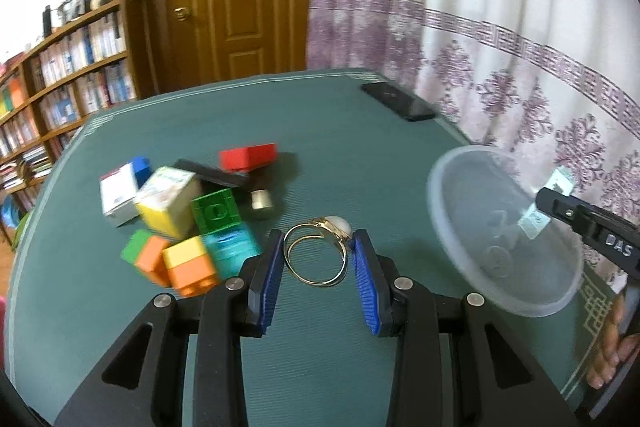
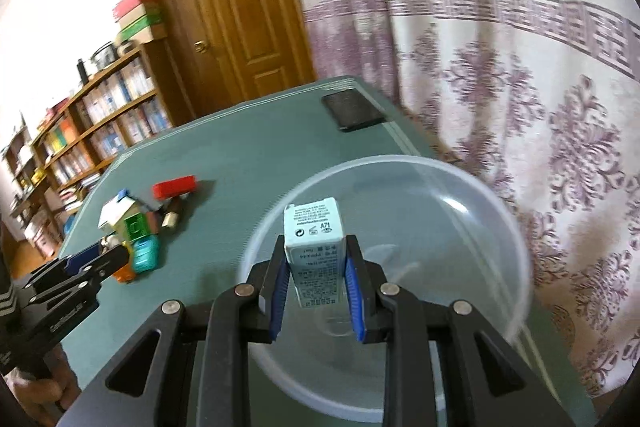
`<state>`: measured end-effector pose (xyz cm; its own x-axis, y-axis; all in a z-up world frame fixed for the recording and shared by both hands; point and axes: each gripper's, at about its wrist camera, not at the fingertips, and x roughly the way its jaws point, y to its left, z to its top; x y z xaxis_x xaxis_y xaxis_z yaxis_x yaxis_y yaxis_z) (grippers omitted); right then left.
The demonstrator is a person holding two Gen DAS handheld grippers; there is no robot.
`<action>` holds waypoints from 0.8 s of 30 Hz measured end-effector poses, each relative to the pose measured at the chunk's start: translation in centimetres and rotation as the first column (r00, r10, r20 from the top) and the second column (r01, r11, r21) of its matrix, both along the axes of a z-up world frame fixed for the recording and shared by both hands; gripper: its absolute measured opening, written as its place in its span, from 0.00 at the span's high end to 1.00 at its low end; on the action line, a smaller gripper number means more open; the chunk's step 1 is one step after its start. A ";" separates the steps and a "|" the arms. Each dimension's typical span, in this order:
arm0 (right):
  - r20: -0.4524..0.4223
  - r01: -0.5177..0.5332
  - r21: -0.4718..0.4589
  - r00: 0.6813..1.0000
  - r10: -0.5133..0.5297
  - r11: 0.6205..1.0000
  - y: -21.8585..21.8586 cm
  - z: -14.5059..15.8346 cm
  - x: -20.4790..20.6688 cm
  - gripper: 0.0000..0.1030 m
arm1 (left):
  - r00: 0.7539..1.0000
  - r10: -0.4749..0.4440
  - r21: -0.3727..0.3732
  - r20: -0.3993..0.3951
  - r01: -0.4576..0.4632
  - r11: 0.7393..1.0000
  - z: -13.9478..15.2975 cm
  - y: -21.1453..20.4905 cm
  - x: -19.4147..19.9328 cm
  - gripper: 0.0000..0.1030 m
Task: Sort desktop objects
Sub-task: 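Carry the ring and white box toward the clear plastic bowl with both tools, then open both tools to drop the ring and white box into the bowl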
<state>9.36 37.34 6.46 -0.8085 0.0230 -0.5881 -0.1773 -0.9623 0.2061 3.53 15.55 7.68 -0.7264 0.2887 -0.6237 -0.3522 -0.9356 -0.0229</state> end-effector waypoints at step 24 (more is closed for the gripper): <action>0.049 0.156 -0.032 0.987 -0.155 0.987 5.6 -0.8 0.5 0.72 | 0.968 -0.247 0.056 0.035 0.245 0.968 0.5 10.1 0.3 0.64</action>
<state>9.88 42.96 5.61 -0.7688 0.1250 -0.6271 -0.3344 -0.9146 0.2276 3.86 25.68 8.16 -0.6033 0.4875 -0.6312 -0.5690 -0.8177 -0.0878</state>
